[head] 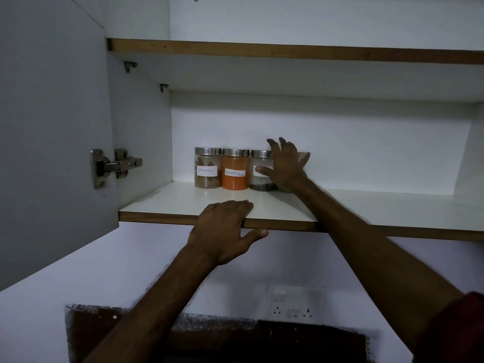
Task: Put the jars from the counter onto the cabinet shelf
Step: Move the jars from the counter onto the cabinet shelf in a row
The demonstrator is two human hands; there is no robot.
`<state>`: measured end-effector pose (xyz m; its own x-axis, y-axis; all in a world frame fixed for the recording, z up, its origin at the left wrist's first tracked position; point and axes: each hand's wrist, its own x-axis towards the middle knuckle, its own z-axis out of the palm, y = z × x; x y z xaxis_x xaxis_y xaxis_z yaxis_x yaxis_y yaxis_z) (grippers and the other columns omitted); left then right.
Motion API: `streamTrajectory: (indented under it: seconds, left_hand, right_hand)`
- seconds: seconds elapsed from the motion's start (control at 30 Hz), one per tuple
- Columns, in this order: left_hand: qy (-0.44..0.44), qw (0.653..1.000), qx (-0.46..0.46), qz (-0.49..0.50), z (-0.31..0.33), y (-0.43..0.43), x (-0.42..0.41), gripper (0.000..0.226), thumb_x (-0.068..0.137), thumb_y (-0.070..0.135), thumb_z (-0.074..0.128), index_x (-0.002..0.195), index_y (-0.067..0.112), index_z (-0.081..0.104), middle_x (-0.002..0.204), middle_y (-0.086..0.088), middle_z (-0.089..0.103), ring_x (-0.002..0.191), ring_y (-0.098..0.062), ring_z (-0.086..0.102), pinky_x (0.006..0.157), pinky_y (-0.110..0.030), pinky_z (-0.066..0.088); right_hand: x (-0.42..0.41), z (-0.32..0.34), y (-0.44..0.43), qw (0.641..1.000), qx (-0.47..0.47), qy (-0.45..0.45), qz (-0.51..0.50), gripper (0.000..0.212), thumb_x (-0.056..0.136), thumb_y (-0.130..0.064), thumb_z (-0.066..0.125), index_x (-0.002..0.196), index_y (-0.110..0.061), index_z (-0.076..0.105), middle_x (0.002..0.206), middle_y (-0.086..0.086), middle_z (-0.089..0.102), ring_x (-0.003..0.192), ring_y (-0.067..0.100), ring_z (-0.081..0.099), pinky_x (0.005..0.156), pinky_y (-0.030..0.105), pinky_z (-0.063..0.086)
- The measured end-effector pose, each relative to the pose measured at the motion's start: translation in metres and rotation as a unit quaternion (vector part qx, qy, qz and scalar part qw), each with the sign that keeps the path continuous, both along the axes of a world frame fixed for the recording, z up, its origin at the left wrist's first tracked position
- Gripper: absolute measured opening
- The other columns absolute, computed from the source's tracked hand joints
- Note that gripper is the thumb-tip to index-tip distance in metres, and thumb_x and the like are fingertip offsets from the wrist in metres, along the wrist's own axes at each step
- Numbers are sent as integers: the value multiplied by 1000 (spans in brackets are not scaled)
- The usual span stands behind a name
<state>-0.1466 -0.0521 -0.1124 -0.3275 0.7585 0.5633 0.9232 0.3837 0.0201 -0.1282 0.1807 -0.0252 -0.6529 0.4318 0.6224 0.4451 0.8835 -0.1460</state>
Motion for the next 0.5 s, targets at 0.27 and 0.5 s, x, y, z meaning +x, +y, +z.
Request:
streamTrajectory:
  seconds: [0.27, 0.5]
  left_hand:
    - [58, 998, 39, -2, -10, -1, 4, 67, 91, 66, 37, 139, 19, 45, 139, -2, 53, 128, -21, 46, 106, -38, 29]
    - [56, 996, 55, -47, -106, -38, 40, 65, 96, 45, 45, 149, 9, 32, 162, -11, 11, 148, -31, 15, 114, -50, 27]
  right_hand:
    - [67, -45, -65, 997, -57, -27, 50, 77, 93, -58, 52, 154, -19, 26, 164, 8, 15, 151, 26, 13, 121, 54, 11]
    - [137, -145, -126, 989, 124, 54, 62, 63, 98, -49, 46, 147, -10, 42, 154, 18, 38, 142, 35, 35, 117, 47, 26]
